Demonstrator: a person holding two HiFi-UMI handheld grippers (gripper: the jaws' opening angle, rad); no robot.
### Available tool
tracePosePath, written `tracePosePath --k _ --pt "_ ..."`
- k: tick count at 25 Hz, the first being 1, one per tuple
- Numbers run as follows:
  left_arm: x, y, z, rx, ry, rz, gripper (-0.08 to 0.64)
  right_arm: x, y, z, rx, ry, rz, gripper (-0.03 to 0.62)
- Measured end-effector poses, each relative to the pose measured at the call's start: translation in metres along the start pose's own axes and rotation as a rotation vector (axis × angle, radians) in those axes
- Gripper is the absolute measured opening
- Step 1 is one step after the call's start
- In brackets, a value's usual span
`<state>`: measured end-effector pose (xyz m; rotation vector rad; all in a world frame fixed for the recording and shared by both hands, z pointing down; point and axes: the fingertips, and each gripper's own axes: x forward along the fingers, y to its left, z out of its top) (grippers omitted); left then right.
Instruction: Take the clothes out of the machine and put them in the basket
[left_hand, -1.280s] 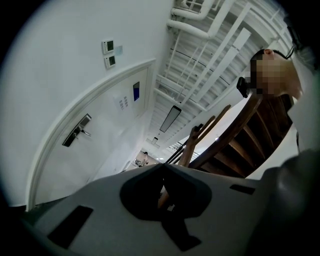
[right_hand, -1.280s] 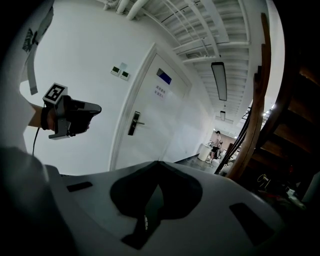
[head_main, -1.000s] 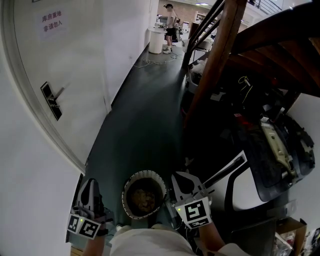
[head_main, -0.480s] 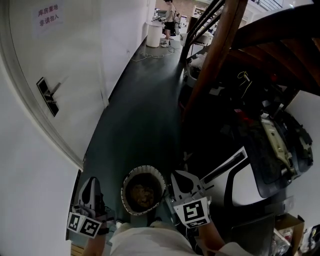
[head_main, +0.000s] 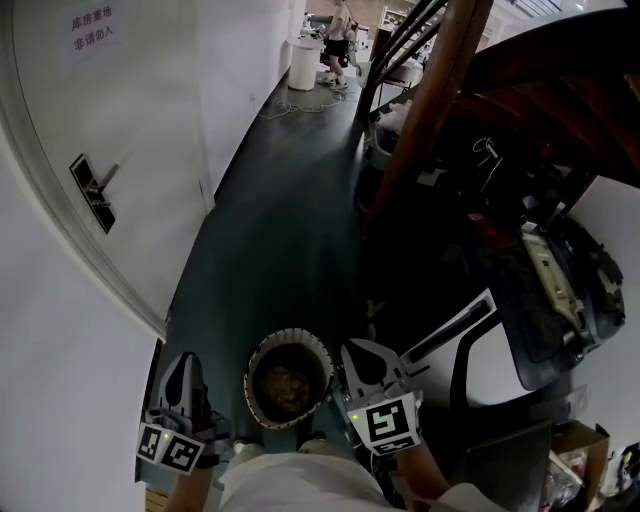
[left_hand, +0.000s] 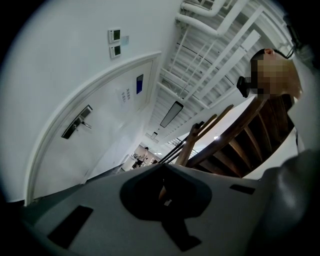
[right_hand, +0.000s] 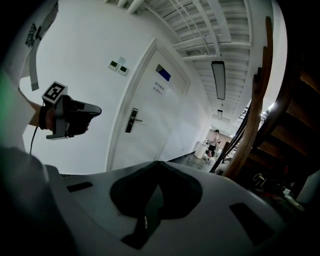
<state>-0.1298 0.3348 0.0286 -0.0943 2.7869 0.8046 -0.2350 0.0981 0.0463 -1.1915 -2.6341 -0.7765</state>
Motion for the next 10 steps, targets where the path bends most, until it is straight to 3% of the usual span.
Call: tracePosePath --k 10 --pt "-0.003 0.011 0.006 -0.002 -0.003 0.000 0.014 0.008 0.012 0.006 0.008 -0.009 0.004 0.011"
